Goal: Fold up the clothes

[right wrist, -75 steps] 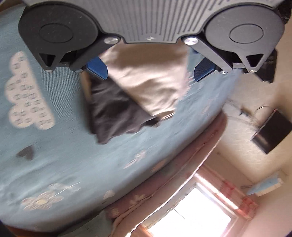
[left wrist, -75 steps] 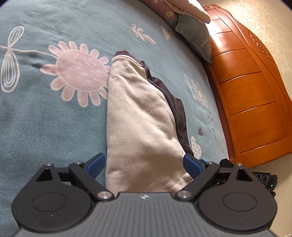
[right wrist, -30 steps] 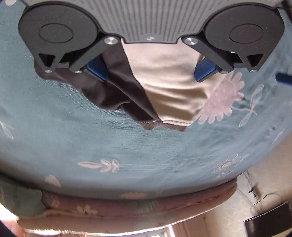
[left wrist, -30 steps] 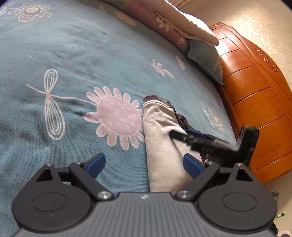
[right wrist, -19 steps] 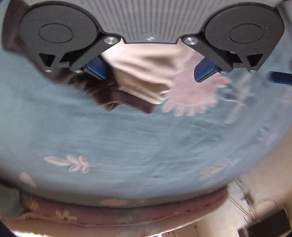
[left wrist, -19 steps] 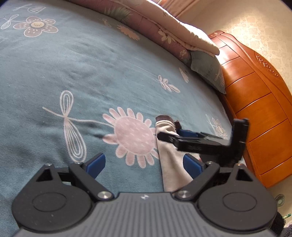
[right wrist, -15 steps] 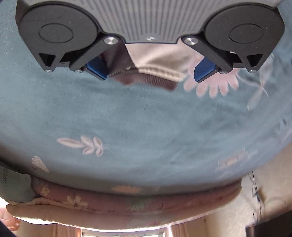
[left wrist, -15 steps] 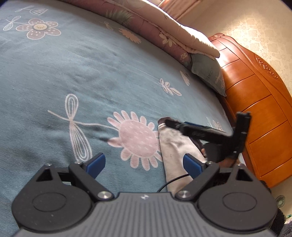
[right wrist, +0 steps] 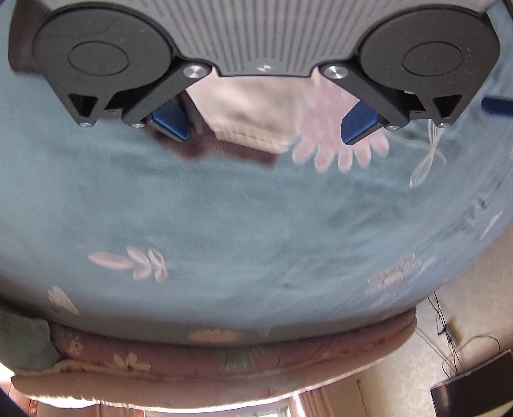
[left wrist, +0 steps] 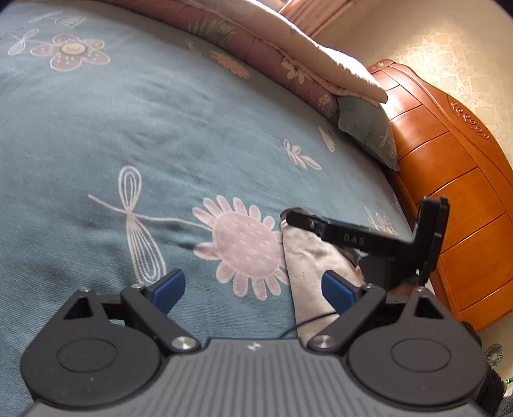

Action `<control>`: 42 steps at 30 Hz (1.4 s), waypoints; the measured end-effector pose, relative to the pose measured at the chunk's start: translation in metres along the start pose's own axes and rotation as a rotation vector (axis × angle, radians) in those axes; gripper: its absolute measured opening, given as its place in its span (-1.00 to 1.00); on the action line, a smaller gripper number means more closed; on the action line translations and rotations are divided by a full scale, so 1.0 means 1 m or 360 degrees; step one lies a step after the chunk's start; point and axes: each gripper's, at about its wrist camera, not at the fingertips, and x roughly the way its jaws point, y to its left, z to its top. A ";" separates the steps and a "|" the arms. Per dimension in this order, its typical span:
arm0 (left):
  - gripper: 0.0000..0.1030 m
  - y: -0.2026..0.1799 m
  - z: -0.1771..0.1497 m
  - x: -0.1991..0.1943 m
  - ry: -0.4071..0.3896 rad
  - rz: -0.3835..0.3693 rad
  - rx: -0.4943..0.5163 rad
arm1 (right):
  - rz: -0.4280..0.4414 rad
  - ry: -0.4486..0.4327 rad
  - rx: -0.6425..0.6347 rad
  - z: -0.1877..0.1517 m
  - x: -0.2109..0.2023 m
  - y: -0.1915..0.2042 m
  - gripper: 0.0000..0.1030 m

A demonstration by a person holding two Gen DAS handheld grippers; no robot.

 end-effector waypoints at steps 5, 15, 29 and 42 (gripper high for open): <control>0.78 -0.007 -0.006 -0.009 -0.0003 -0.0008 0.0012 | 0.0042 -0.0037 -0.0047 -0.002 -0.045 0.010 1.00; 0.78 -0.020 -0.018 -0.029 -0.0013 -0.0015 0.0049 | 0.0077 0.0115 0.0024 -0.086 -0.081 0.031 1.00; 0.83 -0.031 -0.030 -0.066 -0.0052 0.0030 0.0156 | 0.0136 0.0041 0.0102 -0.112 -0.106 0.080 1.00; 0.83 -0.036 -0.033 -0.065 -0.0042 0.0003 0.0145 | -0.0001 -0.0124 0.0243 -0.105 -0.127 0.037 1.00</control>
